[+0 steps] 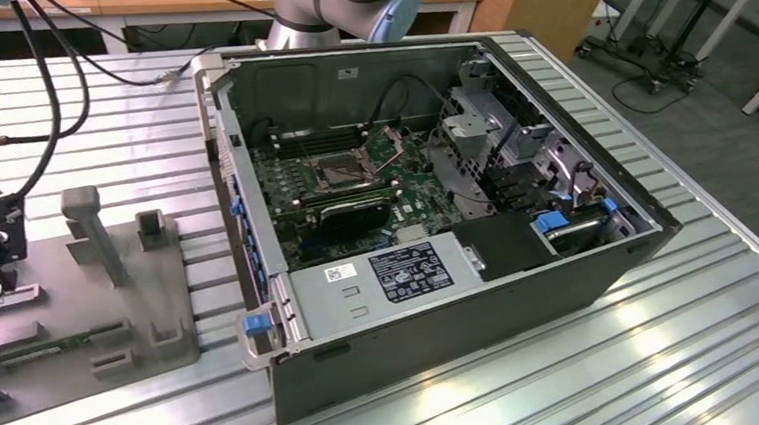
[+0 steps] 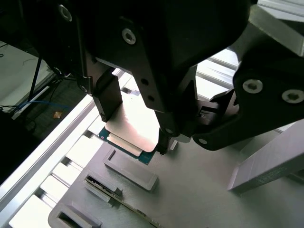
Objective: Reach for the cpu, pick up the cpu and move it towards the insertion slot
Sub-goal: 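Pick up the cpu and move it towards the insertion slot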
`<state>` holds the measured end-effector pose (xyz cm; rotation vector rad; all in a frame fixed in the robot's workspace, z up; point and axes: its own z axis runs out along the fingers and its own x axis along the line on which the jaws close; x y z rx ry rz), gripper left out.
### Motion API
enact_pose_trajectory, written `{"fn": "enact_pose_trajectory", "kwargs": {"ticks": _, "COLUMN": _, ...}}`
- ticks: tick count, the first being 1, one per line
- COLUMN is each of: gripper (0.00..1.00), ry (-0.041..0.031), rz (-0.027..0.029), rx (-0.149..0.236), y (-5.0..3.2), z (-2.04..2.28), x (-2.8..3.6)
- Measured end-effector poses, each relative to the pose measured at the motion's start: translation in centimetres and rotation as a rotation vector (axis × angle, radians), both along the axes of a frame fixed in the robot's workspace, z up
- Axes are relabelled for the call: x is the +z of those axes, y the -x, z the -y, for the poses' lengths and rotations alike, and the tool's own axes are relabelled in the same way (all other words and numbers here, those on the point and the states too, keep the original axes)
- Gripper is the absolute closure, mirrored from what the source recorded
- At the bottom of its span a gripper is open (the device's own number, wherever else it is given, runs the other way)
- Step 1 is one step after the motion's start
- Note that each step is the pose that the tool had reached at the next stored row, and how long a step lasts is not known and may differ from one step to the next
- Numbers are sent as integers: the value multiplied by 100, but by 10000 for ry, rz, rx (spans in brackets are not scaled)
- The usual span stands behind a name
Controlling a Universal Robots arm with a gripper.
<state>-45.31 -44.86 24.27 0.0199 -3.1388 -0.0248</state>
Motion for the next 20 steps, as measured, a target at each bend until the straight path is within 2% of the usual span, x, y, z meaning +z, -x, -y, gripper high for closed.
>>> {"fn": "enact_pose_trajectory", "kwargs": {"ticks": 15, "gripper": 45, "ry": 0, "rz": -4, "rx": -1, "y": -1, "z": 0, "x": 143}}
{"fn": "enact_pose_trajectory", "kwargs": {"ticks": 20, "gripper": 45, "ry": -1, "rz": -7, "rx": 0, "y": -3, "z": 0, "x": 152}}
